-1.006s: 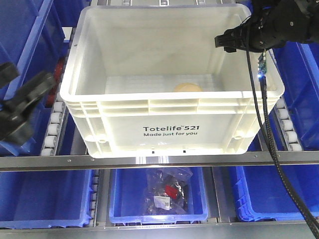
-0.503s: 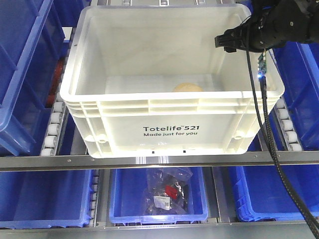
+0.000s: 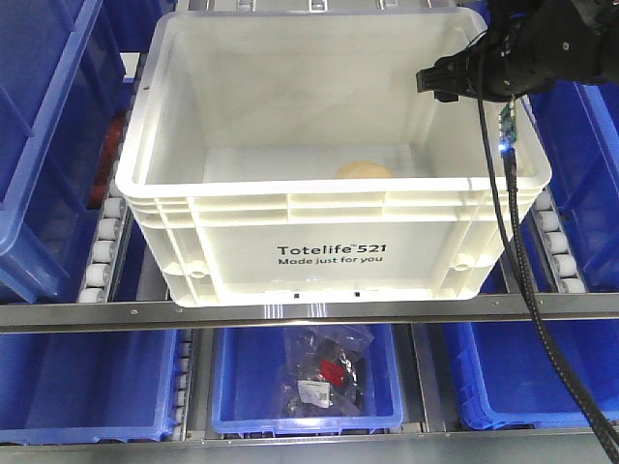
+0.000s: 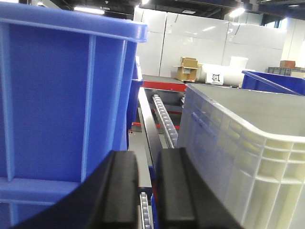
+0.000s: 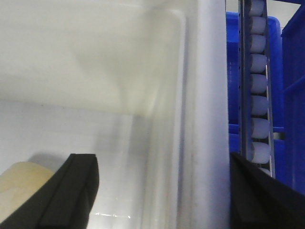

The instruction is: Place moving items into box and shelve

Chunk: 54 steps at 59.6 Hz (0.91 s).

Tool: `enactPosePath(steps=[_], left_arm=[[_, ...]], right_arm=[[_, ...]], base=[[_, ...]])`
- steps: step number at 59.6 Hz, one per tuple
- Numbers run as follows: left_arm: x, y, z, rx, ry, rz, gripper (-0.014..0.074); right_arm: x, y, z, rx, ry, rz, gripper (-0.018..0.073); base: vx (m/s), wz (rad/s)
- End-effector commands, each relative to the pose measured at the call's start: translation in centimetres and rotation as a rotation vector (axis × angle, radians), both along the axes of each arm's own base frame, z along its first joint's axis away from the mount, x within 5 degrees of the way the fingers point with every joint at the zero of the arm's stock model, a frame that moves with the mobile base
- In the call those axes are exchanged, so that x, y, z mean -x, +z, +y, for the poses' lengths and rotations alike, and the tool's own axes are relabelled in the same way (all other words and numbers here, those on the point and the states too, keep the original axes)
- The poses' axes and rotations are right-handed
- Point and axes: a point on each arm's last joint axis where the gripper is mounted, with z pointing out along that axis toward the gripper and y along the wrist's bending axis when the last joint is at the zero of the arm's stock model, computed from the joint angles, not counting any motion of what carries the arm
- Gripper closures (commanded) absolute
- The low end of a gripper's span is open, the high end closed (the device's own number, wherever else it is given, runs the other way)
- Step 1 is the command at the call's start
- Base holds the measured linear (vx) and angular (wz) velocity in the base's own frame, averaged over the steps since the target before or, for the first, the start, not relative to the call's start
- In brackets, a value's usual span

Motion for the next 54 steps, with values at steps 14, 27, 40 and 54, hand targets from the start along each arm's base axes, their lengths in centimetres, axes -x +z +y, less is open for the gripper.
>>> enactPosePath(steps=[14, 27, 40, 54], left_arm=[[0.1, 0.06, 0.06, 0.006, 0.007, -0.073, 0.0605], [0.1, 0.06, 0.06, 0.006, 0.007, -0.073, 0.0604], [0.1, 0.06, 0.06, 0.006, 0.007, -0.073, 0.0603], [0.1, 0.06, 0.06, 0.006, 0.007, -0.073, 0.0603]], right_arm=[[0.31, 2.8, 1.91, -0.113, 0.055, -0.137, 0.0062], [0.31, 2.8, 1.91, -0.113, 0.055, -0.137, 0.0062], [0.31, 2.8, 1.91, -0.113, 0.055, -0.137, 0.0062], [0.04, 2.85, 2.04, -0.12, 0.062, -0.166, 0.0062]], base=[[0.0, 0.0], [0.0, 0.0], [0.0, 0.0], [0.0, 0.0]])
